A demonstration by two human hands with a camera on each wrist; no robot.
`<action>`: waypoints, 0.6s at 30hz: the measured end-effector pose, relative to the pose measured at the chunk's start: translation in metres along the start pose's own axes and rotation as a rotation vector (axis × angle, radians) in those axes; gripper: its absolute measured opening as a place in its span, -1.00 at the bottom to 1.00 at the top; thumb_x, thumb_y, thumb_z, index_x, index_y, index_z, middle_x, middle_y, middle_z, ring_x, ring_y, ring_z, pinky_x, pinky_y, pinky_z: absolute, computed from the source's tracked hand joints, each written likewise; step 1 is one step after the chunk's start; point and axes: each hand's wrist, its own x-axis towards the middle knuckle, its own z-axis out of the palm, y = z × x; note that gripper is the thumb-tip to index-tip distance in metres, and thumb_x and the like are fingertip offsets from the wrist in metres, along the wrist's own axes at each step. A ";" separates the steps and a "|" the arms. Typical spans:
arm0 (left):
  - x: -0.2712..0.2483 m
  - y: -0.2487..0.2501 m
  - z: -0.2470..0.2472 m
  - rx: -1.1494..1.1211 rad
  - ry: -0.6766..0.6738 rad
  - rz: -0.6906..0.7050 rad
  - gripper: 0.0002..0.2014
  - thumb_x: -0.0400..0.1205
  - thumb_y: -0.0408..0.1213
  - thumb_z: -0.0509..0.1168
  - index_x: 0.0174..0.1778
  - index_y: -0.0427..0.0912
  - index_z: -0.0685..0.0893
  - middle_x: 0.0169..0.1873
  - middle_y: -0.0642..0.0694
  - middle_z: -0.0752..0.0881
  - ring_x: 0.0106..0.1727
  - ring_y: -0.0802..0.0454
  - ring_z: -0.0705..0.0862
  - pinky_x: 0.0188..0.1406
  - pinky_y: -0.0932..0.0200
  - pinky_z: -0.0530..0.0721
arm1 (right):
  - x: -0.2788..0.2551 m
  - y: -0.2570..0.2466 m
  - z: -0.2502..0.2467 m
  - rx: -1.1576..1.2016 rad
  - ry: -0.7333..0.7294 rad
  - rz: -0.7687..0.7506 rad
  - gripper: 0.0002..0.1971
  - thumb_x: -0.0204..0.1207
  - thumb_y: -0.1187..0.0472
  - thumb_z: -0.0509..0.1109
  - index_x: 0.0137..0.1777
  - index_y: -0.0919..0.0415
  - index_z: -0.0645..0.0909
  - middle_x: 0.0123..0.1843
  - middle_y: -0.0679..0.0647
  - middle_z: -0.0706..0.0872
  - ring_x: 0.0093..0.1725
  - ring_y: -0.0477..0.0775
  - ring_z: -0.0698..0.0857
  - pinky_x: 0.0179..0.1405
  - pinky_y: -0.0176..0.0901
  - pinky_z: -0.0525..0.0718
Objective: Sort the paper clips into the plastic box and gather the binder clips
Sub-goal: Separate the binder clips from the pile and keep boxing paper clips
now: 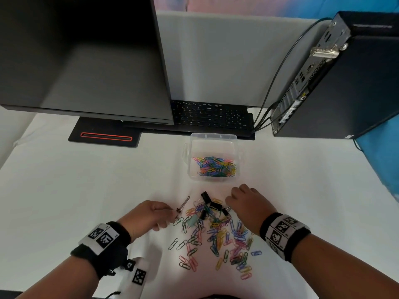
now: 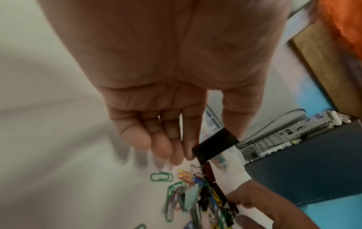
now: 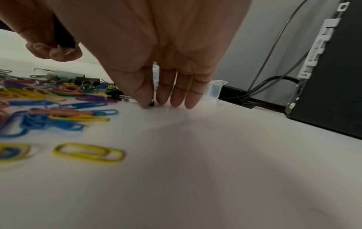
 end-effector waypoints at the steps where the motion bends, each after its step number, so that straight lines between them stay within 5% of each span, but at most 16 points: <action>1: 0.000 0.000 -0.001 -0.013 -0.008 -0.003 -0.50 0.26 0.16 0.39 -0.06 -0.14 0.83 -0.19 -0.07 0.79 -0.25 0.11 0.62 -0.24 0.18 0.56 | 0.000 0.001 0.000 -0.011 0.002 -0.016 -0.63 0.15 0.43 0.50 -0.04 0.15 0.57 -0.11 0.12 0.60 -0.11 0.19 0.54 -0.31 0.03 0.63; 8: 0.005 -0.002 -0.007 -0.012 0.123 -0.003 -0.62 0.29 0.09 0.45 -0.14 -0.11 0.82 -0.29 -0.04 0.77 -0.27 0.10 0.65 -0.26 0.18 0.58 | 0.000 0.006 -0.005 -0.012 0.020 -0.046 -0.77 0.20 0.37 0.46 -0.16 0.17 0.55 -0.20 0.10 0.60 -0.20 0.16 0.55 -0.38 0.00 0.60; 13: 0.020 -0.007 -0.009 0.614 0.411 0.044 -0.73 0.43 0.21 0.34 -0.17 0.12 0.72 -0.19 0.09 0.65 -0.19 0.13 0.65 -0.17 0.13 0.60 | -0.003 0.010 -0.006 0.052 0.001 -0.018 -0.84 0.25 0.25 0.45 -0.20 0.15 0.54 -0.22 0.07 0.60 -0.20 0.13 0.54 -0.36 -0.03 0.58; 18: 0.031 -0.011 -0.001 0.775 0.539 0.166 -0.70 0.48 0.02 0.40 0.06 -0.04 0.69 -0.09 -0.03 0.59 -0.09 -0.09 0.63 -0.18 0.11 0.57 | -0.008 0.019 -0.012 0.363 -0.014 0.219 -0.91 0.43 0.11 0.28 -0.19 0.11 0.51 -0.19 0.01 0.59 -0.12 0.08 0.51 -0.21 -0.01 0.57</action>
